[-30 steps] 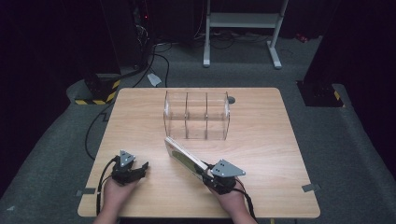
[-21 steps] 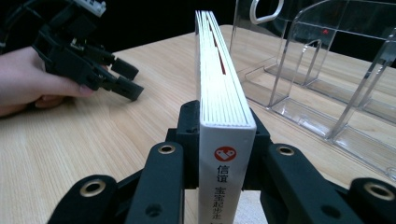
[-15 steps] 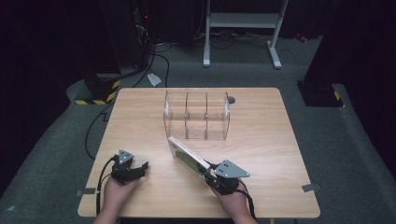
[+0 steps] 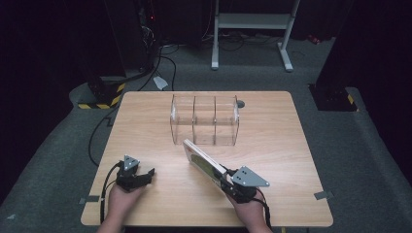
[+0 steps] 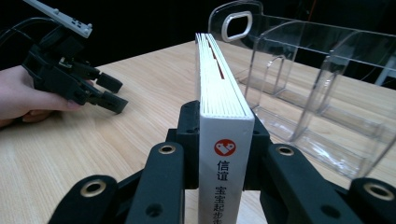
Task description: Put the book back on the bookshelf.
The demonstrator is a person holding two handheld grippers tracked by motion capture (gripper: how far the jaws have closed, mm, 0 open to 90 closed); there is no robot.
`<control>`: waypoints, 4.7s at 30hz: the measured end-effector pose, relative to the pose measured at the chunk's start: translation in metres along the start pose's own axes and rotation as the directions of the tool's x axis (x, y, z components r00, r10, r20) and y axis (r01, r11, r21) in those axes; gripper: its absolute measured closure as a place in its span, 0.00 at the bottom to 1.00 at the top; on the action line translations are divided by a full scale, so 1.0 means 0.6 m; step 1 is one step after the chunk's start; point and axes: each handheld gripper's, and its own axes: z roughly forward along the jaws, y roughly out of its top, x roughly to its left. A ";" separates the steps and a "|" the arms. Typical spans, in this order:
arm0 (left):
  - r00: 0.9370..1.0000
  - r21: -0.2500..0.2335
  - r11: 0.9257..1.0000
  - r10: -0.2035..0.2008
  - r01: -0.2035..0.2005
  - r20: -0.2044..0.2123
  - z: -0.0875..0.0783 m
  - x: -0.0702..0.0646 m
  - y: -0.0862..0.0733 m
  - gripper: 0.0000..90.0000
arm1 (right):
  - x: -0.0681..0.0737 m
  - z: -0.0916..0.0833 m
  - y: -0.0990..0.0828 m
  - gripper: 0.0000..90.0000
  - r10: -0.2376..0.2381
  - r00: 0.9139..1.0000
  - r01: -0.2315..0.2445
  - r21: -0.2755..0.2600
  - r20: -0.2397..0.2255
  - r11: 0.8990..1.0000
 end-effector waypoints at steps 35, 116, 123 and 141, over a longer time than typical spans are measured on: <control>1.000 0.017 1.000 0.019 -0.020 0.012 0.005 -0.003 0.003 0.19 | -0.047 -0.078 0.013 0.84 0.060 0.977 -0.048 -0.064 0.204 0.997; 1.000 0.017 1.000 0.026 -0.026 0.017 0.004 -0.004 0.003 0.18 | -0.128 0.139 0.088 0.84 0.076 0.868 -0.069 -0.032 0.491 0.997; 1.000 0.018 1.000 0.023 -0.024 0.018 0.003 -0.005 0.002 0.18 | -0.127 0.151 0.076 0.84 0.086 0.863 -0.080 -0.032 0.499 0.996; 1.000 0.018 0.999 0.026 -0.027 0.017 0.003 -0.004 0.003 0.18 | -0.111 0.127 0.037 0.82 0.133 0.847 -0.123 -0.055 0.514 0.991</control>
